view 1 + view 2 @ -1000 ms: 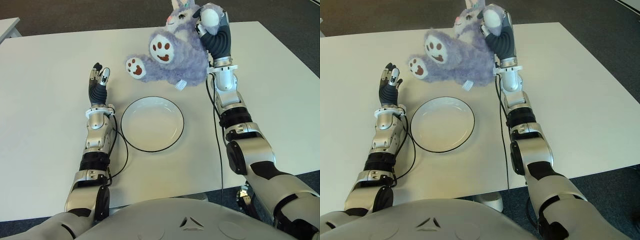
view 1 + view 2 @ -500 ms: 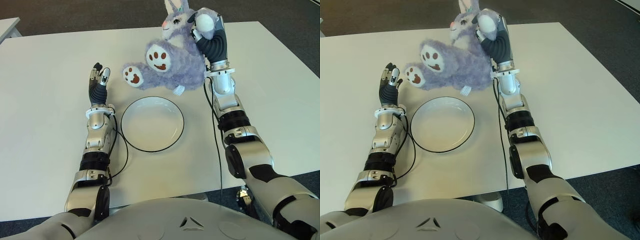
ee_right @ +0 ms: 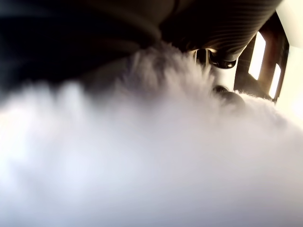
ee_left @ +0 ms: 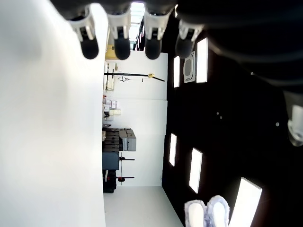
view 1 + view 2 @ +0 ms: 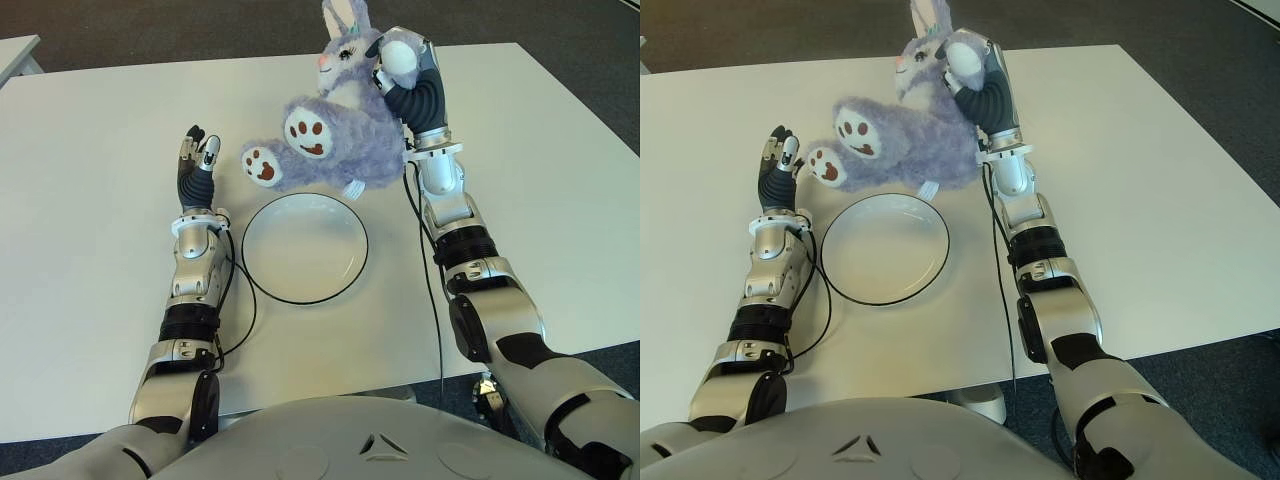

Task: Put the doll into the plate.

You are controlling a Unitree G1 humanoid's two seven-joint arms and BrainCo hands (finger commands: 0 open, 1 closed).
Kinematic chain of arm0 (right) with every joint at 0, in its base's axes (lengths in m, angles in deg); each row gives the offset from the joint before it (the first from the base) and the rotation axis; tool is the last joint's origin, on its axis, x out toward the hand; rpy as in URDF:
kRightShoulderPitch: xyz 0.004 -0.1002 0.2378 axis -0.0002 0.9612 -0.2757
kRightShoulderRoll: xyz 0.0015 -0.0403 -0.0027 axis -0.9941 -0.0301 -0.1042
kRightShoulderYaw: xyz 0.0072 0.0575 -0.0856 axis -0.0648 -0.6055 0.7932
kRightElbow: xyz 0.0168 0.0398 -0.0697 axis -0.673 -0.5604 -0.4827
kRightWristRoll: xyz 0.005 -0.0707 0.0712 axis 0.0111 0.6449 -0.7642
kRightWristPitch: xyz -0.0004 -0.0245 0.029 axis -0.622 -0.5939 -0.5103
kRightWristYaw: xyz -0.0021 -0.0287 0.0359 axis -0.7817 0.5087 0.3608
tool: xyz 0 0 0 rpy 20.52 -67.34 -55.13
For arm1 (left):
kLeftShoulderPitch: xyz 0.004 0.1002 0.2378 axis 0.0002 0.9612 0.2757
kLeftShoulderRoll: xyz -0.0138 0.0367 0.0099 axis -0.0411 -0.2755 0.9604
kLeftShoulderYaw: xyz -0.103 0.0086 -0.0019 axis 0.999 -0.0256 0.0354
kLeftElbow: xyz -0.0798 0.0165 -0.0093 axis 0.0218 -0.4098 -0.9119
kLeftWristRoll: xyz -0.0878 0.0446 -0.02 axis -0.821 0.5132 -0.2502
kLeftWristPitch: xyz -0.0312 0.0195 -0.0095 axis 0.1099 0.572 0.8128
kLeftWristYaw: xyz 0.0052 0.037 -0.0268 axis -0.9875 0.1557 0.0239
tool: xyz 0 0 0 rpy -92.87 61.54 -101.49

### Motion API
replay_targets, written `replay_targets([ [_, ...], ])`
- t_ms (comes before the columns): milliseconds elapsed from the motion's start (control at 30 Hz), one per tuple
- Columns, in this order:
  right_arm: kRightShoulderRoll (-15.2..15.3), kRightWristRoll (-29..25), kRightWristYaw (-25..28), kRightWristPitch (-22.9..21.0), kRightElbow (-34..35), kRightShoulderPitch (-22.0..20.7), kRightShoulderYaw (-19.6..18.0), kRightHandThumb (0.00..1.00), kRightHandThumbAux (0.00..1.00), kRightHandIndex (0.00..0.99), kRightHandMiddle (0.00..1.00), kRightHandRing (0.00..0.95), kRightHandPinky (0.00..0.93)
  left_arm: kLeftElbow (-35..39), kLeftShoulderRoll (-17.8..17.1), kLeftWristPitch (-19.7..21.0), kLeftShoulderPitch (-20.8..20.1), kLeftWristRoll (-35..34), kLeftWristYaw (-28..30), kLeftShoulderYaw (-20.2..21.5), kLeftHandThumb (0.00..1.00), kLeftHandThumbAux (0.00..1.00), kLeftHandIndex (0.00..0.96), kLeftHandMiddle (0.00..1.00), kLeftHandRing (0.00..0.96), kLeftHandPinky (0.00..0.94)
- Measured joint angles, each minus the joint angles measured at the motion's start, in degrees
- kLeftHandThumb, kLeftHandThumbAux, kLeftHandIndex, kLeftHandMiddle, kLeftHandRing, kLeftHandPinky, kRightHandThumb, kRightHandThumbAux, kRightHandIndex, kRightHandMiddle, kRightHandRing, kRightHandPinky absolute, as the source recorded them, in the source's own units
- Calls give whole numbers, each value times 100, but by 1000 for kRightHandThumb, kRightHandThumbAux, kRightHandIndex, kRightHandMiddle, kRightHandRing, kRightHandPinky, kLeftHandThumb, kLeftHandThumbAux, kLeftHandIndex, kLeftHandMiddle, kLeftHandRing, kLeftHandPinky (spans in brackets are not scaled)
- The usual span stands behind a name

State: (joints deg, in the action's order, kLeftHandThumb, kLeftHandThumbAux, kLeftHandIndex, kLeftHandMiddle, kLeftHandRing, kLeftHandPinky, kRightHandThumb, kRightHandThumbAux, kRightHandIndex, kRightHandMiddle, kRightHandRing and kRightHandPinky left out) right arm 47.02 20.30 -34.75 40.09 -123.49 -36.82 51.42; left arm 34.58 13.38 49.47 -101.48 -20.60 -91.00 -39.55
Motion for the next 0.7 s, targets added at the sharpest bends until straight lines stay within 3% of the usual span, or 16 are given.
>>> replay_targets([
  [700,-128,51,-21,144,22,133,162,698,720,438,863,876,859,9,0,0,2,-1,0,-1,0,388,0,19,2,0],
])
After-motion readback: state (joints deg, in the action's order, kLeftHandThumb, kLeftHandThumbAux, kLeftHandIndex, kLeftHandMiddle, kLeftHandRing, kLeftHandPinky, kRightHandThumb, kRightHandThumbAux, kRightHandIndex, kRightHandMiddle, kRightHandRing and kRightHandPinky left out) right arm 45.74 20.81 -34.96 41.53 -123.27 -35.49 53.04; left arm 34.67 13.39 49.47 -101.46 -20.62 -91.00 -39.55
